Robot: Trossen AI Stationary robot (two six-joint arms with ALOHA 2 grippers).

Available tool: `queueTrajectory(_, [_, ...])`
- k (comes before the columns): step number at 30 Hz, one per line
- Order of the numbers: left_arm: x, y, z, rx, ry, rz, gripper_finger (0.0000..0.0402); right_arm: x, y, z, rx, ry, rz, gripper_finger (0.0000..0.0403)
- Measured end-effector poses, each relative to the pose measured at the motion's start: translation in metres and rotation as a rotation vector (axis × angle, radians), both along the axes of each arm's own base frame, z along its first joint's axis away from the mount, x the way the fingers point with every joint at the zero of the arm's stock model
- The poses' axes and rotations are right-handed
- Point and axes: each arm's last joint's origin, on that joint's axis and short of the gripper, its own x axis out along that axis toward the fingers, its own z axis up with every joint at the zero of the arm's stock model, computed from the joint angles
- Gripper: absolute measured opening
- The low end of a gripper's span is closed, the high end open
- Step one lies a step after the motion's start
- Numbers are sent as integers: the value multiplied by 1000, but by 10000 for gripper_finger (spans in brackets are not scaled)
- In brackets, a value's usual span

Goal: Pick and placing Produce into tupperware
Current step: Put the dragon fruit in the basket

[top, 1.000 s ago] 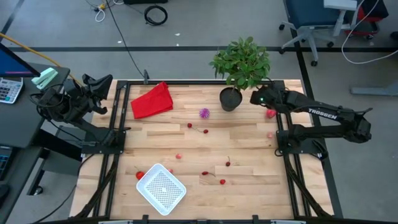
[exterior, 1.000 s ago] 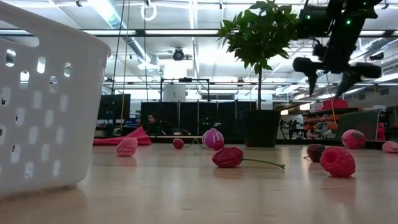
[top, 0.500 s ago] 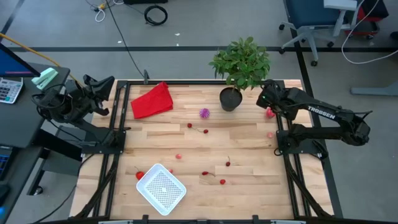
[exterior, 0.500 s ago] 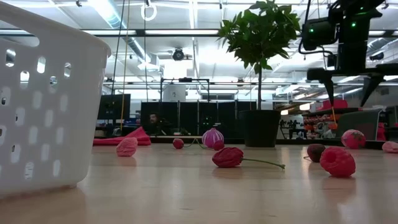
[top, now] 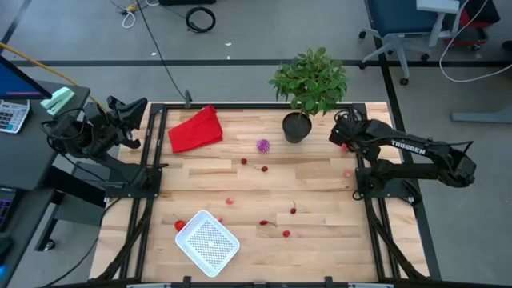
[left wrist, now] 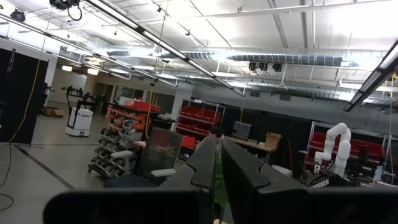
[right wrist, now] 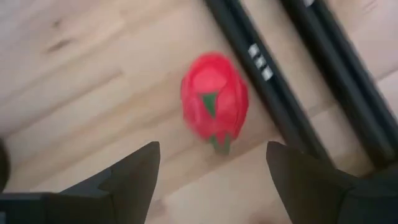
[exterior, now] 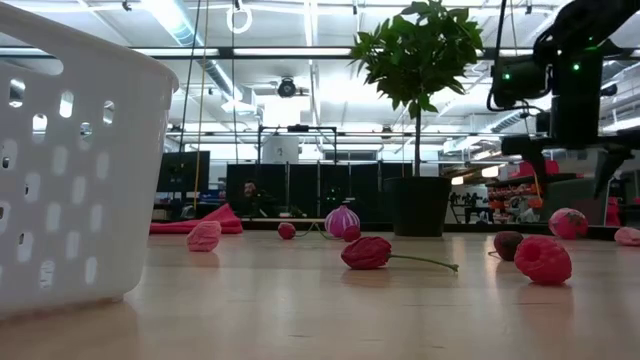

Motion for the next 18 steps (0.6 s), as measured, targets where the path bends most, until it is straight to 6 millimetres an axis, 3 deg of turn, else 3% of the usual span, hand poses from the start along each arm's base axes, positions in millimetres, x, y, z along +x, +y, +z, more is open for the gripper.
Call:
queueTrajectory(7, [0, 0, 0, 0, 0, 0, 29, -4, -6, -7, -21, 20, -41, 302])
queueTrajectory(18, [0, 0, 0, 1, 1, 0, 36, -1, -10, -36, 5, 53, -33, 298])
